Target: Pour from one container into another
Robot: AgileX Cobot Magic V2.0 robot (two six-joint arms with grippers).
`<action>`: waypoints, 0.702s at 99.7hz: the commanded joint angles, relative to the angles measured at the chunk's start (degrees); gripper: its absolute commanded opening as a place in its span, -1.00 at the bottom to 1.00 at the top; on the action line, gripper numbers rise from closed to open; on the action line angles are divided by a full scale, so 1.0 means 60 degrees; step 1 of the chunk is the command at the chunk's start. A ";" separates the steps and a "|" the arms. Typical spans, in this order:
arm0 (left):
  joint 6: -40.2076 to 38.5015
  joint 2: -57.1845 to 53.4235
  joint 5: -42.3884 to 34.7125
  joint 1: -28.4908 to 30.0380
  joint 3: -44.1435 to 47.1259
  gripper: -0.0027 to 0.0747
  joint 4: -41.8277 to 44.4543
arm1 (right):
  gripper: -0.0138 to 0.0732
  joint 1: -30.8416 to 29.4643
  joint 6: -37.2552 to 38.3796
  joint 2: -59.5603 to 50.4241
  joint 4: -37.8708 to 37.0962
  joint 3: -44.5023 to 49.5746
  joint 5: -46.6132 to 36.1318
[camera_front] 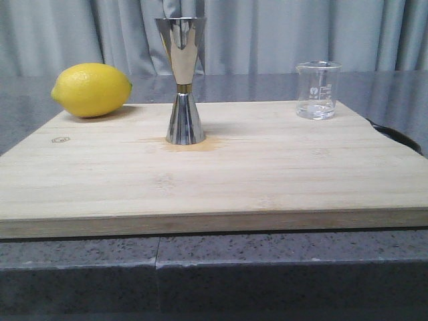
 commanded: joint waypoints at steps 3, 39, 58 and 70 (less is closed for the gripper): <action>-0.0063 -0.1109 -0.2085 0.0615 0.1121 -0.98 -0.0004 | -0.85 0.0021 -0.0055 0.0036 -0.0190 -0.0230 -0.0598; 0.0250 -0.3204 -0.5013 0.0920 0.4270 -0.98 0.0323 | -0.85 0.0021 -0.0055 0.0036 -0.0190 -0.0230 -0.0598; 0.1960 -0.3204 -0.5098 0.0930 0.4270 -0.98 -0.0504 | -0.85 0.0021 -0.0055 0.0036 -0.0190 -0.0230 -0.0598; 0.1960 -0.3204 -0.5098 0.0930 0.4270 -0.98 -0.0512 | -0.85 0.0021 -0.0055 0.0036 -0.0190 -0.0230 -0.0598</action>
